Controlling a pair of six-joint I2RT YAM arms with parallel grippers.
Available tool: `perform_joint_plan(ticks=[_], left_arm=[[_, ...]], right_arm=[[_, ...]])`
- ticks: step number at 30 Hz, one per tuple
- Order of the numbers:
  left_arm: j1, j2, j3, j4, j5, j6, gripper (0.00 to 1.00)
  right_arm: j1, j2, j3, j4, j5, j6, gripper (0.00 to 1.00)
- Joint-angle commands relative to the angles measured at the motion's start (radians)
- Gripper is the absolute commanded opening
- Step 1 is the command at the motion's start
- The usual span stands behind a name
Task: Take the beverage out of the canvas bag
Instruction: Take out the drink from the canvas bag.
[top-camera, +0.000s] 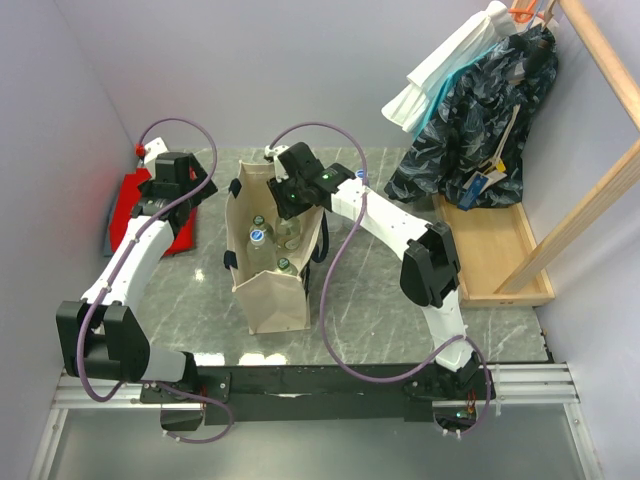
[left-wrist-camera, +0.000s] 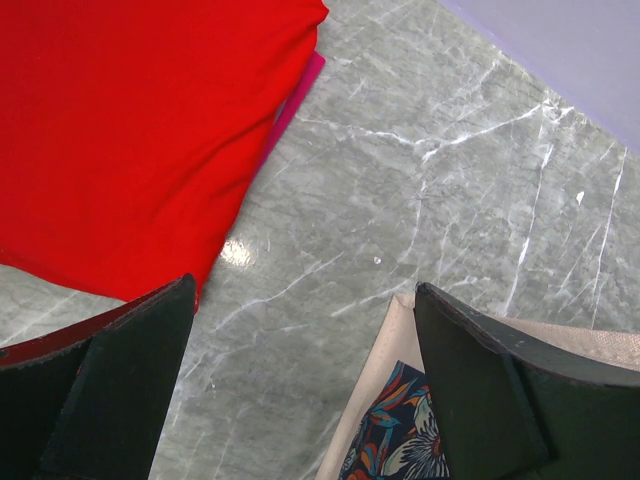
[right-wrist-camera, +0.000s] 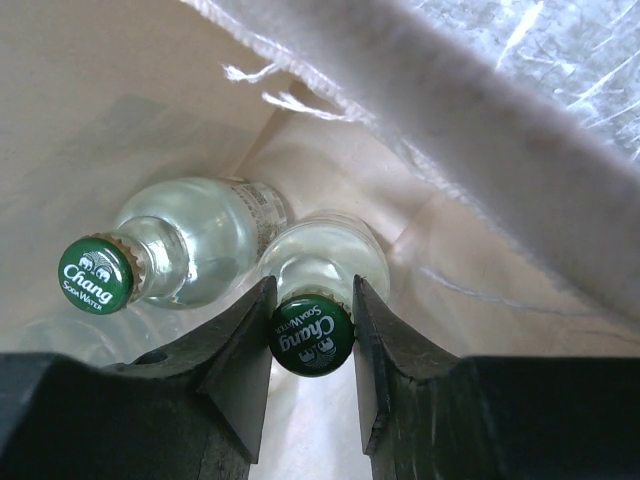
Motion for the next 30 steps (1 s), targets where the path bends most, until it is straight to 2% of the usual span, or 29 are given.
perform_joint_plan(ticks=[1,15,22,30], left_arm=[[0.003,-0.031,-0.003,0.027,-0.007,0.014,0.96],[0.003,-0.026,-0.001,0.025,-0.011,0.011,0.96],[0.003,-0.027,0.000,0.025,-0.011,0.012,0.96],[0.003,-0.031,-0.006,0.025,-0.011,0.006,0.96]], right_arm=[[0.000,-0.055,-0.007,0.031,-0.056,0.013,0.00],[0.038,-0.144,-0.065,0.066,0.122,-0.070,0.00],[0.074,-0.206,-0.126,0.137,0.206,-0.101,0.00],[0.083,-0.209,-0.094,0.132,0.224,-0.117,0.00]])
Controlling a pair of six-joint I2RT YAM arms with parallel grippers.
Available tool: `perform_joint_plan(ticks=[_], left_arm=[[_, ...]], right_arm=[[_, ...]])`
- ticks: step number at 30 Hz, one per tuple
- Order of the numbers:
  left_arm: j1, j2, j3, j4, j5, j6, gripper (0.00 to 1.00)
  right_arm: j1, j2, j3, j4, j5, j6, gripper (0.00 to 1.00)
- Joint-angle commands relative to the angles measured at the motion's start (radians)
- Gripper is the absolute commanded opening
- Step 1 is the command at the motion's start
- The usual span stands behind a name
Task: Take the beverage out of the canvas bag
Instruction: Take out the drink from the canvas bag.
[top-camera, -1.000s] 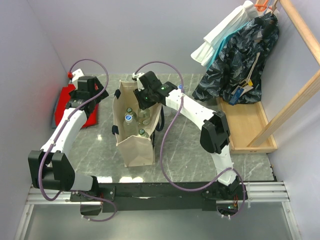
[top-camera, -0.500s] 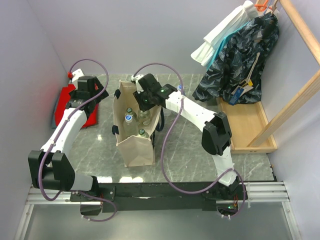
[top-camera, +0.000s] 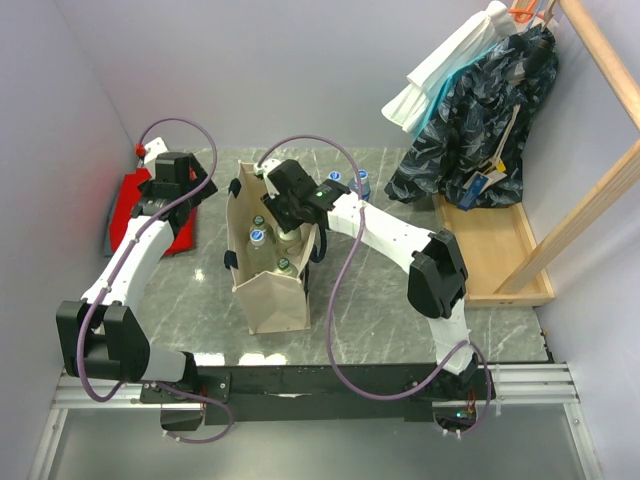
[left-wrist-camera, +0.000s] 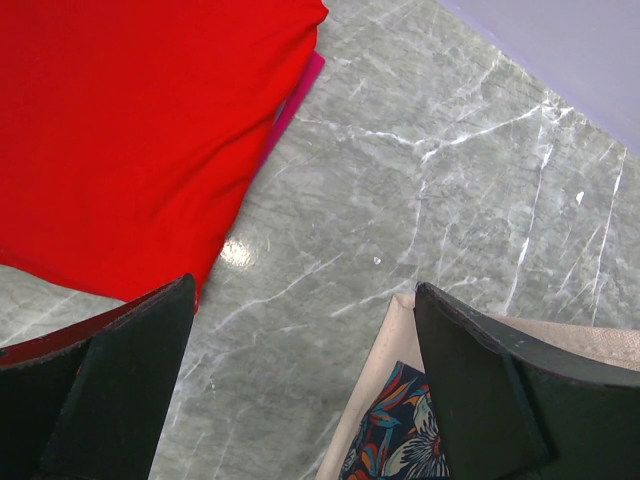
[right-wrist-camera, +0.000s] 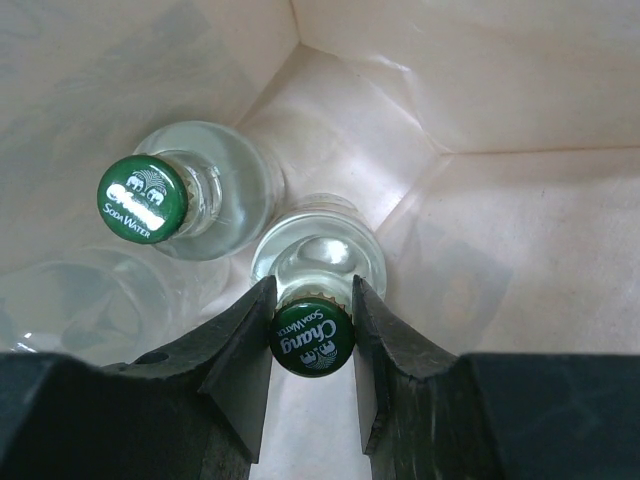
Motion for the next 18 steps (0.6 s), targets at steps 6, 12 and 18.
perform_joint_plan(ticks=[6,12,18], left_arm=[[0.003,-0.027,0.001,0.023,-0.008,0.007,0.96],[0.003,-0.029,-0.002,0.024,-0.008,0.009,0.96],[0.003,-0.031,-0.002,0.026,0.004,0.001,0.96]], right_arm=[[-0.002,-0.114,0.085,0.082,0.094,-0.036,0.00],[-0.002,-0.124,0.124,0.081,0.095,-0.039,0.00],[-0.002,-0.137,0.153,0.075,0.086,-0.039,0.00]])
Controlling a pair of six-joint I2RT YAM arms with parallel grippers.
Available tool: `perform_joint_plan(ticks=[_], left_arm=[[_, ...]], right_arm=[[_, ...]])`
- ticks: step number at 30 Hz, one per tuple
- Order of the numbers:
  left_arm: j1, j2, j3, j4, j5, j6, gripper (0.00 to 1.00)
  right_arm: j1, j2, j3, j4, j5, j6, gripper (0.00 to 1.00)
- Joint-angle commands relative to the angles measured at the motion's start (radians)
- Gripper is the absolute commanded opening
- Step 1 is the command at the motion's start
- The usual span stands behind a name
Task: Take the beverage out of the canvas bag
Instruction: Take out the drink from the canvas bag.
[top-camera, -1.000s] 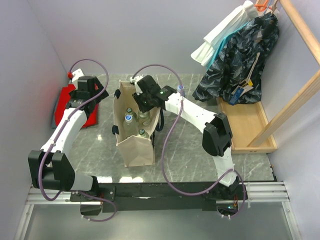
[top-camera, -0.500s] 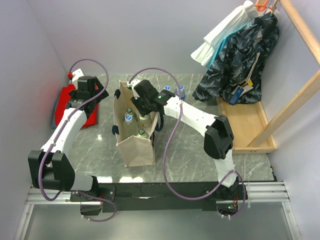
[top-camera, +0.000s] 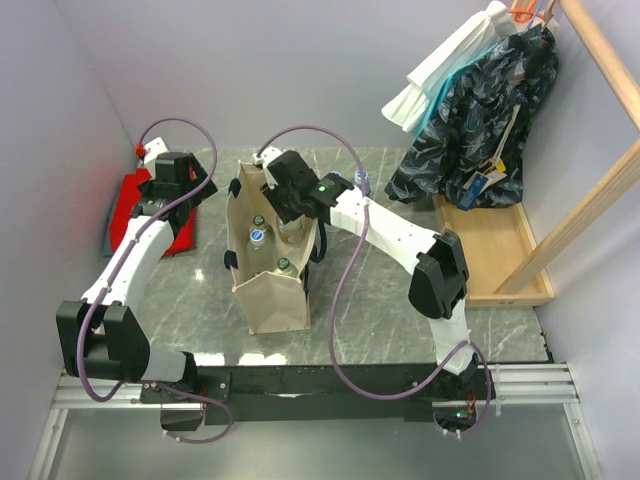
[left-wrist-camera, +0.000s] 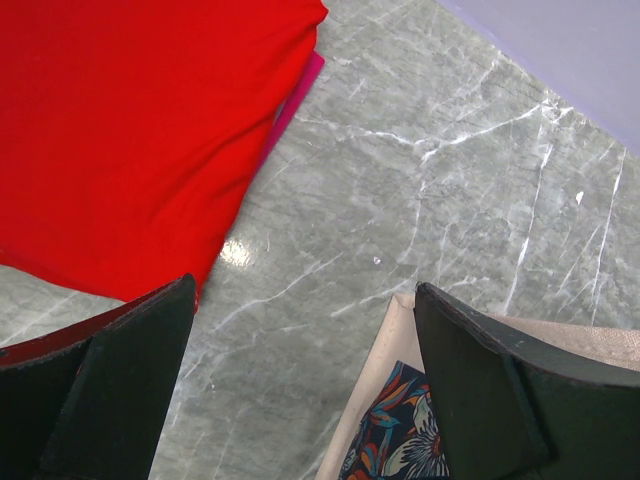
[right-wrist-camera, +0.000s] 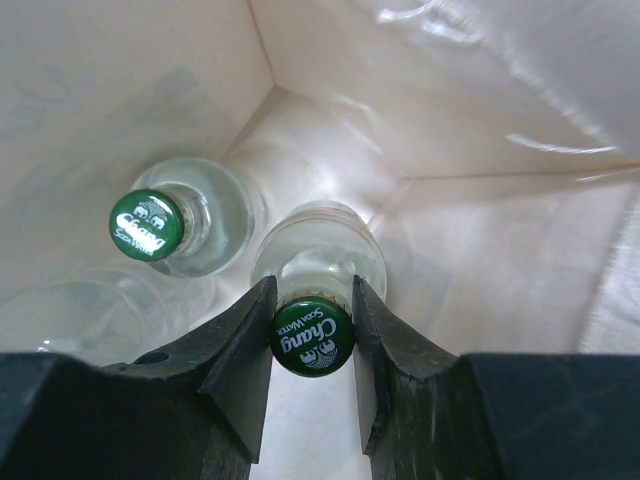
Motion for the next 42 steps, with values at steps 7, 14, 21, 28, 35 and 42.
perform_joint_plan(ticks=[7,14,21,28,35,42], left_arm=[[0.003,-0.032,0.011,0.021,0.000,0.006,0.96],[0.003,-0.027,0.016,0.024,0.017,0.002,0.96],[0.003,-0.024,0.027,0.021,0.017,0.005,0.96],[0.003,-0.026,0.024,0.024,0.016,0.003,0.96],[0.003,-0.027,0.024,0.027,0.022,0.003,0.96],[0.003,-0.030,0.024,0.027,0.022,0.003,0.96]], right_arm=[[0.000,-0.147,0.120,0.070,0.030,-0.026,0.00],[0.008,-0.172,0.131,0.065,0.033,-0.046,0.00],[0.016,-0.207,0.128,0.079,0.026,-0.054,0.00],[0.017,-0.230,0.117,0.093,0.009,-0.063,0.00],[0.025,-0.253,0.124,0.093,-0.002,-0.075,0.00],[0.037,-0.270,0.140,0.088,-0.005,-0.089,0.00]])
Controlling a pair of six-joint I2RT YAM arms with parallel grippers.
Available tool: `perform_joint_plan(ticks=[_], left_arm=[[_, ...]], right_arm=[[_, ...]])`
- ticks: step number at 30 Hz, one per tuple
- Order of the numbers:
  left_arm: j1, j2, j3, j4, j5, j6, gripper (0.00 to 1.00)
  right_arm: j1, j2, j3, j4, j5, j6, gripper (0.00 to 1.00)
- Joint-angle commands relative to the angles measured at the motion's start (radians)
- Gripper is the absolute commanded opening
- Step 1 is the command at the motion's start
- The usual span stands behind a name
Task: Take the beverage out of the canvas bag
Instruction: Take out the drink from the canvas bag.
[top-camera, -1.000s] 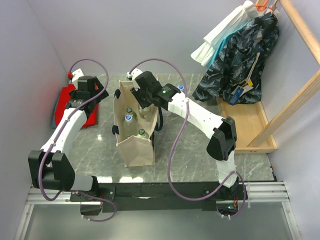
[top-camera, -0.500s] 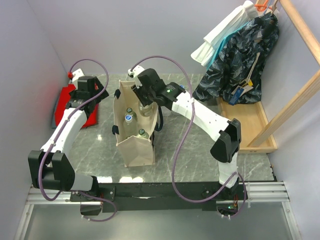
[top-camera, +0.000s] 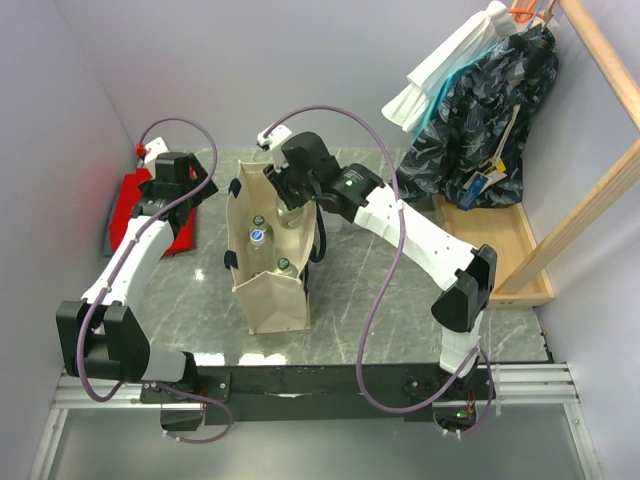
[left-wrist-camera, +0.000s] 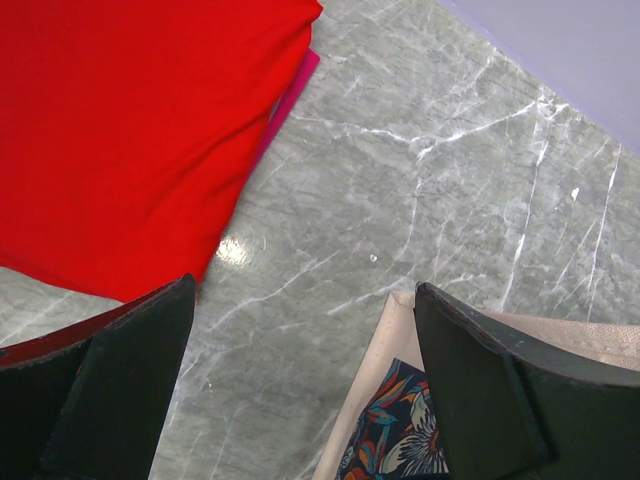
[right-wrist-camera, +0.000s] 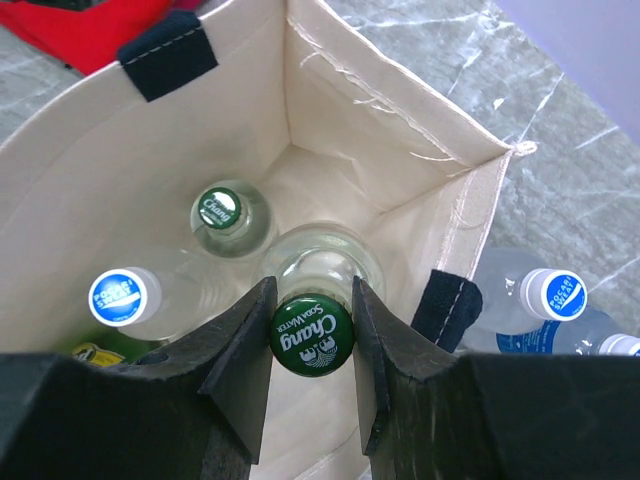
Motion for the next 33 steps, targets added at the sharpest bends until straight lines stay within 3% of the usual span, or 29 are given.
perform_joint_plan(ticks=[1,33], left_arm=[[0.003,-0.031,0.022,0.026,0.011,0.002,0.96],[0.003,-0.040,0.012,0.035,0.023,-0.011,0.96]], right_arm=[[0.017,-0.103,0.088,0.127,0.004,-0.030,0.00],[0.053,-0.240,0.081,0.187,0.076,-0.070,0.00]])
